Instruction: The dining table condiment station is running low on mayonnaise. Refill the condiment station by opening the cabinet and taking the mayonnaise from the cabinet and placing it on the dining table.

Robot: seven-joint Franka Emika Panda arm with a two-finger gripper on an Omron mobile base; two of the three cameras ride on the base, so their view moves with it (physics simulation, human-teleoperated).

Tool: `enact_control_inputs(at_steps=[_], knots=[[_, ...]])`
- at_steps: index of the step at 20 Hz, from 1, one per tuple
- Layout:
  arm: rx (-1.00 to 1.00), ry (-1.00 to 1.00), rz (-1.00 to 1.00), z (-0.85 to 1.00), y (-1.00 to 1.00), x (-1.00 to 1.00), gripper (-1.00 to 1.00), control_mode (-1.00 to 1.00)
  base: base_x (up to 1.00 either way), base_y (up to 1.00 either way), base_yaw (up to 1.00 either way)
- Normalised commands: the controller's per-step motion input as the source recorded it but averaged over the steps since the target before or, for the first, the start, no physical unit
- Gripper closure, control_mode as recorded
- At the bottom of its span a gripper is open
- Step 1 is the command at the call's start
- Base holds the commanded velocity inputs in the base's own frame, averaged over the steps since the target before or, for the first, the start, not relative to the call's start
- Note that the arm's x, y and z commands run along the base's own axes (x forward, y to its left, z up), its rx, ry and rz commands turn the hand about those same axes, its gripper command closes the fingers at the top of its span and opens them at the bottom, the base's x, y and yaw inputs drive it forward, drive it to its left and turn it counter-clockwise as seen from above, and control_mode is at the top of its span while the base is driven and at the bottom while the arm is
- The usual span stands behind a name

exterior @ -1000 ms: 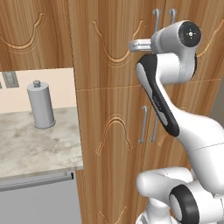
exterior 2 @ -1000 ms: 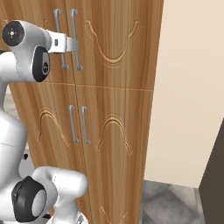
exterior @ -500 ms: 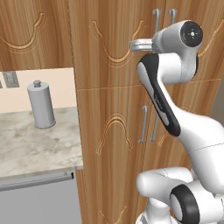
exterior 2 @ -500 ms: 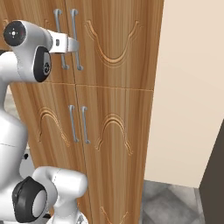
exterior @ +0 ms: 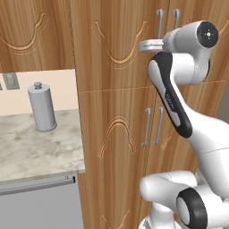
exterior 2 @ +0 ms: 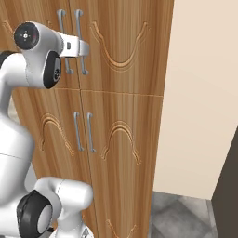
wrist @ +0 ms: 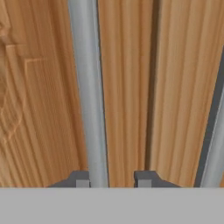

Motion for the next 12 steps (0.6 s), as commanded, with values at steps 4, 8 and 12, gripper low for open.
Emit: enact_control_inputs(at_steps=[4,8,12], knots=[[-0.1,0.0,0.16,0.0,0.58,-0.04,1.0,-1.0,0.0,0.0,0.0],[-0.18,0.0,0.19,0.09,0.76,-0.57,1.0,-1.0,0.0,0.0,0.0],[-0.2,0.06,0.2,0.24,0.54,-0.93,1.0,-1.0,0.0,0.0,0.0]])
